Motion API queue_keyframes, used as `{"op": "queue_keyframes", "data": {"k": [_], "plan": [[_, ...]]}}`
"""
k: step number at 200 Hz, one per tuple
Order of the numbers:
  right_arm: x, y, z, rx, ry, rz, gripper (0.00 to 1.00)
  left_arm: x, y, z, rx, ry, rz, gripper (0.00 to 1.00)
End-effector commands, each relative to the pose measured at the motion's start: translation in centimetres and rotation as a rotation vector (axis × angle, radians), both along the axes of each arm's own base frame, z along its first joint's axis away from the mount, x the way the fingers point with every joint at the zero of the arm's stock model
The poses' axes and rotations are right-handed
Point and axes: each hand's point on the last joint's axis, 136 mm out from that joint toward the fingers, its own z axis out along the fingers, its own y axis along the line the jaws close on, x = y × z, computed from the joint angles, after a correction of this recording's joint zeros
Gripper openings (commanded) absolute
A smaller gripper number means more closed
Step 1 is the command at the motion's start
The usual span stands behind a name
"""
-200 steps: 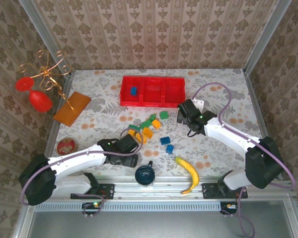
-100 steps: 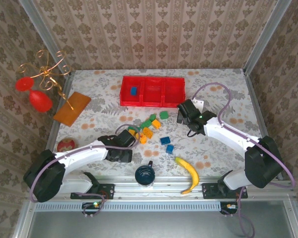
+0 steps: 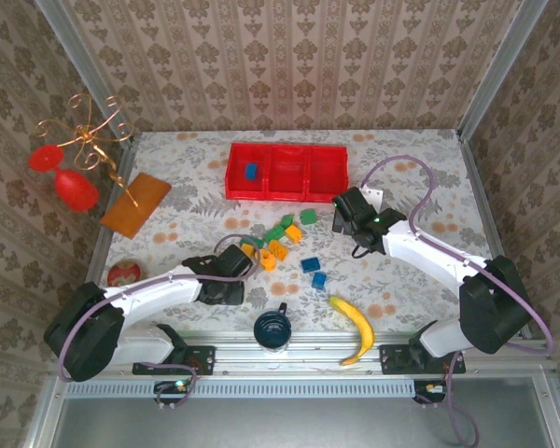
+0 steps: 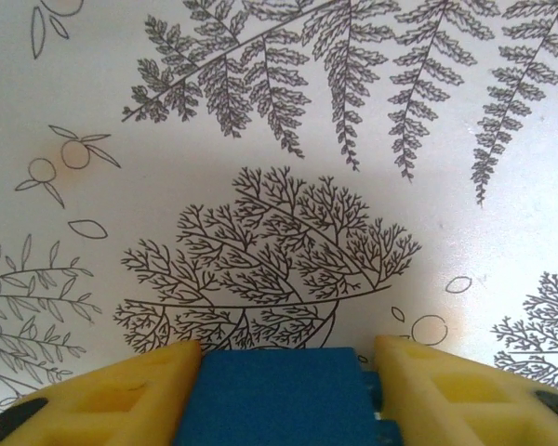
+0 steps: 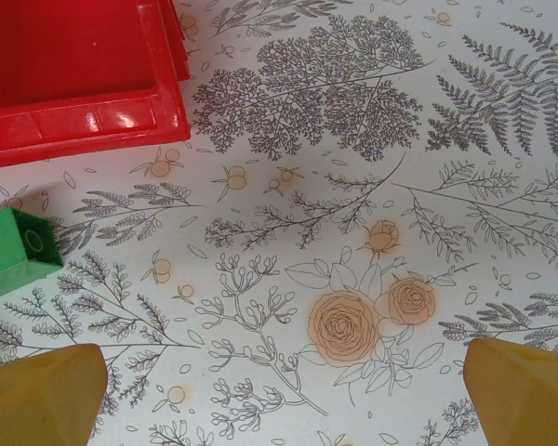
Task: Sort the legos into containers by color
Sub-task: Pick up the lego from the middle-left of the table.
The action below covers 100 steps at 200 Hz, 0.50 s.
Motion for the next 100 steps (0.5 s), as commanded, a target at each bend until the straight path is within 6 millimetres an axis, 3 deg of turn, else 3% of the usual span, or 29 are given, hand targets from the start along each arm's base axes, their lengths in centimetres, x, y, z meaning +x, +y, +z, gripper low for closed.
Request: {"op": "queue_keyframes", "data": {"k": [1, 33, 100], "plan": [[0.1, 0.0, 0.7, 0.007, -0.015, -0.027, 1.0, -1.1, 0.1, -1.2, -0.019, 0.056, 0.021, 0.42], [-0.4, -0.4, 1.0, 0.008, -0.024, -0.031, 1.0, -1.1, 0.2, -0.9, -0.022, 0.042, 0.025, 0.3], [-0.6, -0.7, 0.7, 0.005, -0.028, -0.041, 1.0, 0.6, -0.1, 1.8, -0.035, -0.04, 0.019, 0.21]]}}
